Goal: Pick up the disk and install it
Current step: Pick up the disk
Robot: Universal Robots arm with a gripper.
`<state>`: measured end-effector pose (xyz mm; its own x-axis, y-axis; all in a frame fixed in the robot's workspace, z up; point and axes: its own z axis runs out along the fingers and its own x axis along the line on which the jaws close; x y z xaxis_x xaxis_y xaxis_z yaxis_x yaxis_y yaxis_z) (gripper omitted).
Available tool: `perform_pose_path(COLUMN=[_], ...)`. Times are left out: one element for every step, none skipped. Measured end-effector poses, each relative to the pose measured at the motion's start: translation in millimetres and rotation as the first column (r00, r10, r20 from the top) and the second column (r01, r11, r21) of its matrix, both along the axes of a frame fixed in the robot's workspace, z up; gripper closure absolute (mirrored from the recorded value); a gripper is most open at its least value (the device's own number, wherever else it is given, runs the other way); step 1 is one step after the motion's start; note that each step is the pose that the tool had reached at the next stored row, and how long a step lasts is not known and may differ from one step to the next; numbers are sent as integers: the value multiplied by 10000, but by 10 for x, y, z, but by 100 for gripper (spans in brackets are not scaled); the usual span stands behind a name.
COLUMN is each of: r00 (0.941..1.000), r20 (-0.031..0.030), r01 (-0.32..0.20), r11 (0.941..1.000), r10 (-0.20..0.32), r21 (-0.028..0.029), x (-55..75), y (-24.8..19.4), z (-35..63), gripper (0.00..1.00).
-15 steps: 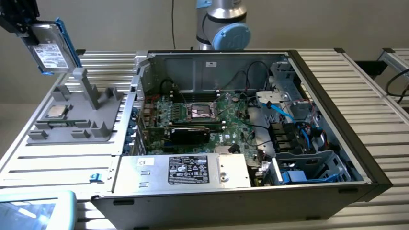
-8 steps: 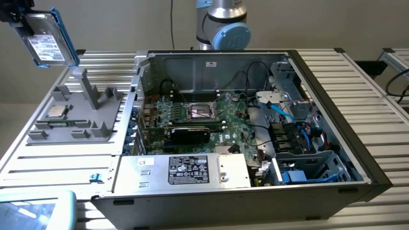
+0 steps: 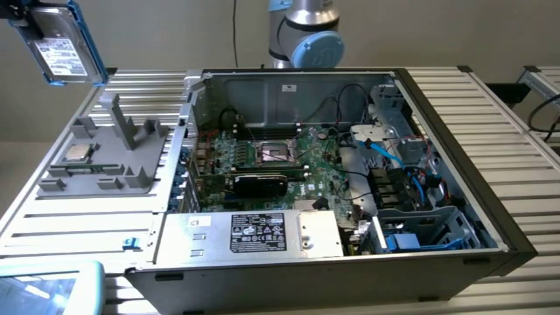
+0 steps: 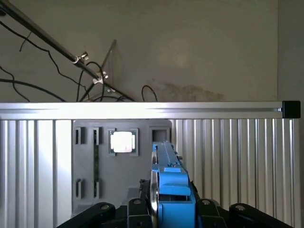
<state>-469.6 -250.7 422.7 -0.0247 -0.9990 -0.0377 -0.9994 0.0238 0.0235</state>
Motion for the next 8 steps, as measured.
perform_pose_path(r00=[10000, 10000, 10000, 10000, 10000, 10000, 10000, 10000], r20=[-1, -1, -1, 0, 1, 0, 0, -1], r01=[0, 0, 0, -1, -1, -1, -1, -1], r11=[10000, 10000, 10000, 10000, 10000, 10000, 10000, 10000], r10=[0, 0, 0, 1, 1, 1, 1, 1], r21=[0, 0, 1, 1, 1, 1, 1, 1], x=[19, 36, 55, 72, 90, 107, 124, 141], y=[-12, -23, -35, -47, -59, -70, -82, -94], z=[16, 32, 49, 66, 82, 98, 116, 135], gripper=[63, 63, 63, 63, 63, 63, 63, 63])
